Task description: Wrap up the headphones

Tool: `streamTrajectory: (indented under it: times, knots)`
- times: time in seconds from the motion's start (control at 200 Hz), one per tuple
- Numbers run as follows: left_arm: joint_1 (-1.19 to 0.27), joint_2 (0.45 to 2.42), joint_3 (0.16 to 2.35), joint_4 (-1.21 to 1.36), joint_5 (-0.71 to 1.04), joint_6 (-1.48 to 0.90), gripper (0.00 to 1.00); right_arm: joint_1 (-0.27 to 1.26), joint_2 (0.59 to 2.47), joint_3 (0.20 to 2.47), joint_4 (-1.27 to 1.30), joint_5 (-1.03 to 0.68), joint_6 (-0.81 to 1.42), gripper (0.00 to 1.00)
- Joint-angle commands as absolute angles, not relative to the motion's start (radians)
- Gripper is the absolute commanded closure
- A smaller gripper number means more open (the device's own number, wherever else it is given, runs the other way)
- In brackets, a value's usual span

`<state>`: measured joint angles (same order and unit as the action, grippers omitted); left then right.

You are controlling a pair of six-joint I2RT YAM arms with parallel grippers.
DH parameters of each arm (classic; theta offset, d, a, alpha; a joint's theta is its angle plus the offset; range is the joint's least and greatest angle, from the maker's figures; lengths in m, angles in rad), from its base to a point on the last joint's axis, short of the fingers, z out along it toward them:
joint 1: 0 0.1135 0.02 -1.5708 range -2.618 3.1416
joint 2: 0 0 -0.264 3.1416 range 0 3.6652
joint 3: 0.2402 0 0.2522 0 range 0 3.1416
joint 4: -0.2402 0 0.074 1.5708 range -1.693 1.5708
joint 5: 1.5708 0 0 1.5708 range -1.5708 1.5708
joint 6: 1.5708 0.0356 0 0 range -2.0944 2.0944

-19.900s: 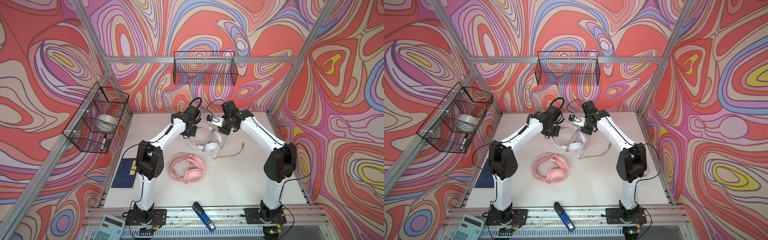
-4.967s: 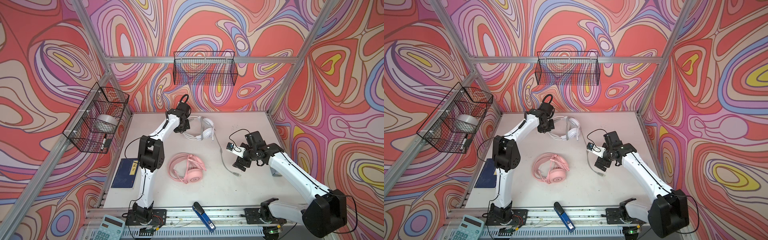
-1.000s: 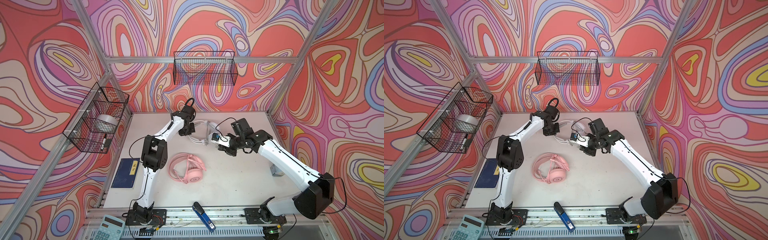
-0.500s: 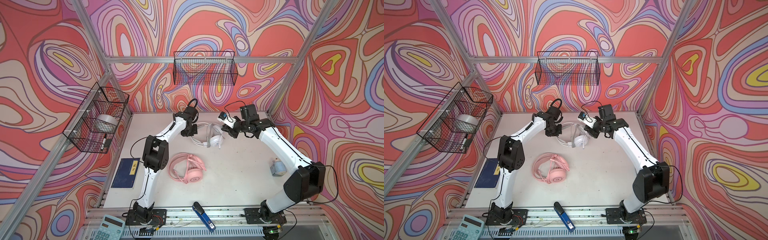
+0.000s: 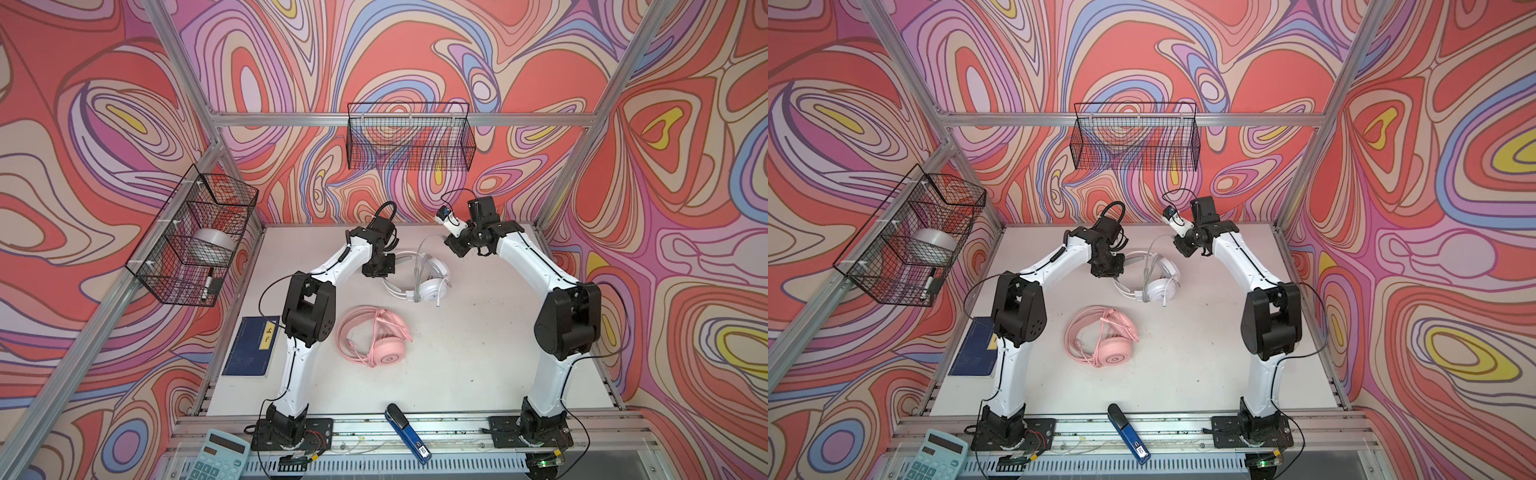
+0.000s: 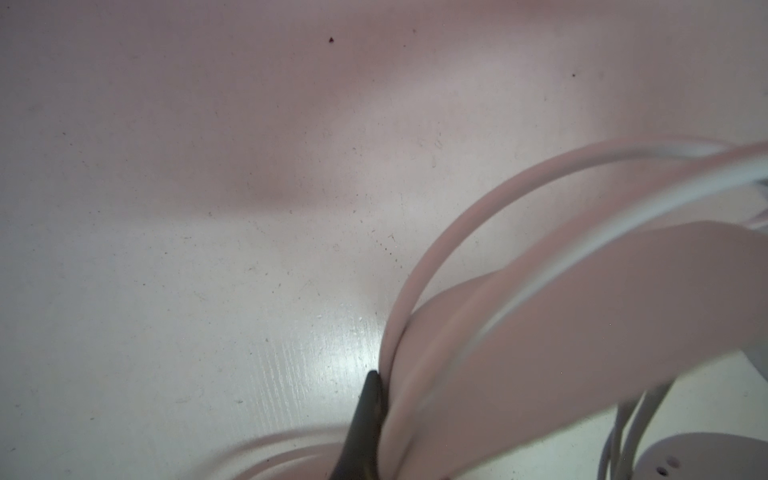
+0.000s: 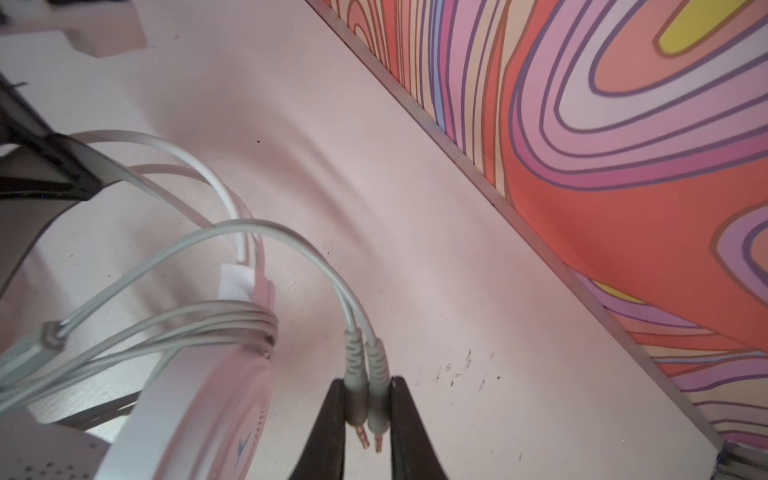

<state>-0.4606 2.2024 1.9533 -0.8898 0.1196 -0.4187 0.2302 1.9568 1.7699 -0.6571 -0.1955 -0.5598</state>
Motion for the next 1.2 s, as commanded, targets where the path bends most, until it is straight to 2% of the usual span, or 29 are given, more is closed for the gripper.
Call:
streamTrajectory:
  times: [0.0,0.336,0.606,0.771,0.881,1.007,1.152,1.197]
  knots:
    - [-0.474,2.125,1.939,-0.848,0.181,-0.394,1.0,0.21,2.012,1.82,-0.683,-0.139,-0.494,1.0]
    - [-0.473,2.118,1.923,-0.828,0.219,-0.396,1.0,0.189,2.124,1.877,-0.753,-0.194,-0.439,1.0]
    - [-0.472,2.13,1.928,-0.831,0.232,-0.423,1.0,0.188,2.079,1.775,-0.682,-0.172,-0.436,0.7]
    - [-0.471,2.137,1.944,-0.845,0.232,-0.426,1.0,0.183,2.06,1.756,-0.694,-0.15,-0.436,0.64]
    - [-0.47,2.138,1.947,-0.847,0.232,-0.431,1.0,0.178,2.031,1.722,-0.678,-0.119,-0.428,0.55]
    - [-0.464,2.145,1.95,-0.85,0.232,-0.441,1.0,0.169,1.984,1.677,-0.652,-0.094,-0.406,0.49]
    - [-0.458,2.148,1.95,-0.852,0.226,-0.454,1.0,0.163,1.896,1.602,-0.574,-0.025,-0.368,0.49]
    - [-0.456,2.147,1.948,-0.851,0.217,-0.458,1.0,0.161,1.857,1.565,-0.539,-0.009,-0.349,0.46]
